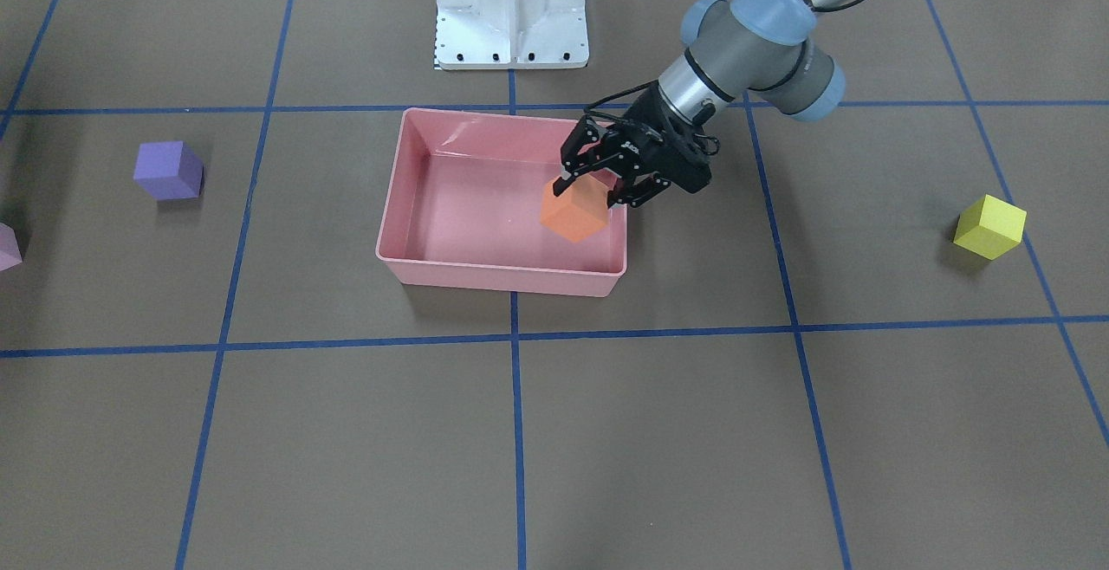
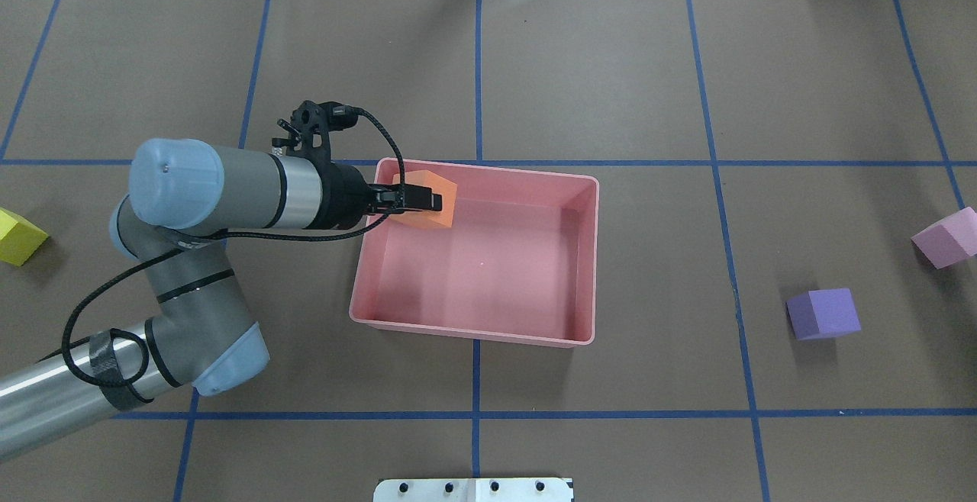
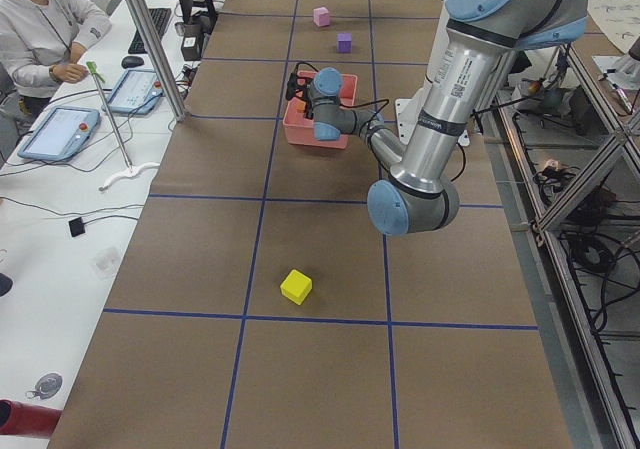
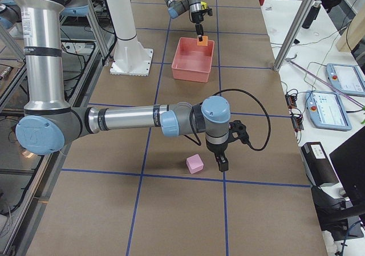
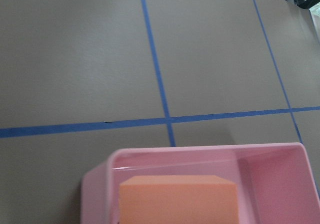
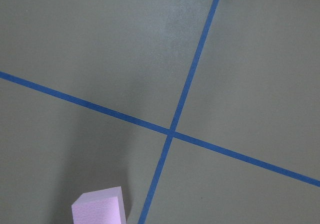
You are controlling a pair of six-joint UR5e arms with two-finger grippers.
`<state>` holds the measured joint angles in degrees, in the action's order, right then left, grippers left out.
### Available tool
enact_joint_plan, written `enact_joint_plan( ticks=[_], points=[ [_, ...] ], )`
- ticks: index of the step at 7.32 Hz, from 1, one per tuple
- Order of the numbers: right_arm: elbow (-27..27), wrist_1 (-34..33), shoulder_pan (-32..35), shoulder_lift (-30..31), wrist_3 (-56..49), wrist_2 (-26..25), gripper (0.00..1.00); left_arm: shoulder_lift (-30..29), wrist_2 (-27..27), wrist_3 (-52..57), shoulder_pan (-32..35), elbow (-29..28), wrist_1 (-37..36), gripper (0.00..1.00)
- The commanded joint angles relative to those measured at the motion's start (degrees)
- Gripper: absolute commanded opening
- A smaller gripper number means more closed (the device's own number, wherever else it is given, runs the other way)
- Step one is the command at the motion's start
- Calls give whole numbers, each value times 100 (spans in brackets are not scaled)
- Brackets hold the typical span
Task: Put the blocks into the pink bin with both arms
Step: 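Carry the orange cube with the left gripper into the pink bin and release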
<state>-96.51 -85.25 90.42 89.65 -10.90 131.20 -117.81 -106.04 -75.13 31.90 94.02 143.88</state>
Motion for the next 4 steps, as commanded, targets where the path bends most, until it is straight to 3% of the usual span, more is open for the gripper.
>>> enact_joint_plan(
  ticks=[1,3,4],
  points=[
    [0,0,-6,0,9,124,100,-84,215,-98,-219,-15,0,100],
    [-52,17,-50,0,383,440,100,38,137,-46,-115,151,-140,100],
    [-174,26,-181,0,822,459,100,169,-125,181,243,265,-550,100]
  ],
)
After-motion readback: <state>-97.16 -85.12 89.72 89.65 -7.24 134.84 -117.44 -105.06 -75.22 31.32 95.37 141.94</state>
